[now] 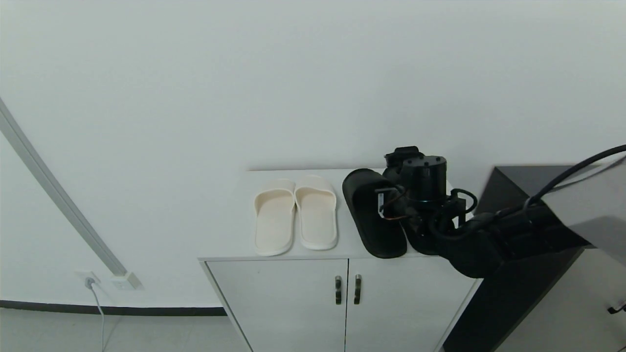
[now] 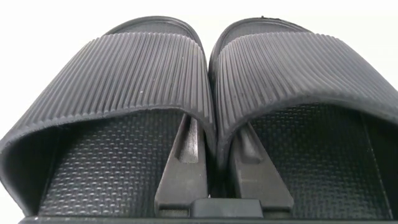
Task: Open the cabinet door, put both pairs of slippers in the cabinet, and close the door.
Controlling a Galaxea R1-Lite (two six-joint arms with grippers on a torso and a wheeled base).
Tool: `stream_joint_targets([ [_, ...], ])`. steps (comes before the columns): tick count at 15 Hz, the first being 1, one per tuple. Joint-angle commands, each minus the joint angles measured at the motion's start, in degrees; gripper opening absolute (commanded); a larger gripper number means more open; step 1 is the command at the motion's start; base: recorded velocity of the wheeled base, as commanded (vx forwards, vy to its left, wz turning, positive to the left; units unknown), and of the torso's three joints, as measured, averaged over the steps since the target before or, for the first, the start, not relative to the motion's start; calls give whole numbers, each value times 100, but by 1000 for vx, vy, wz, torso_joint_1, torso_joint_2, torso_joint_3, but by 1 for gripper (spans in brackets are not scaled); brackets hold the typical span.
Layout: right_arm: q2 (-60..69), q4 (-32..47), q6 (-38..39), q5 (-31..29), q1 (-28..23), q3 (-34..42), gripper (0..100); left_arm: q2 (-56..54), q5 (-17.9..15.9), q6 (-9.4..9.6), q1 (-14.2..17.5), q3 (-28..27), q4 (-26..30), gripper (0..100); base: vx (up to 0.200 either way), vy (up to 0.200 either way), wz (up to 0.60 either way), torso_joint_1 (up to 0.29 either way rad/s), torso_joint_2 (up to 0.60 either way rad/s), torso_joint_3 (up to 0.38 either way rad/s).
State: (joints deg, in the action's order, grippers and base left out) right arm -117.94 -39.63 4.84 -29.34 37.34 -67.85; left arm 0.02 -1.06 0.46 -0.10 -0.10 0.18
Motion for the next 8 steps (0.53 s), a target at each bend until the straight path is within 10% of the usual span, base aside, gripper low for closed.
stream_joint_targets([
  [1,1239,-18,-1,684,256,1099,0,6,1,-2,1,1,-1,0,0,0,0,0,0,0],
  [8,2715,52,-9,2468,731,2813,0,6,1,6,1,1,-1,0,0,0,0,0,0,0],
])
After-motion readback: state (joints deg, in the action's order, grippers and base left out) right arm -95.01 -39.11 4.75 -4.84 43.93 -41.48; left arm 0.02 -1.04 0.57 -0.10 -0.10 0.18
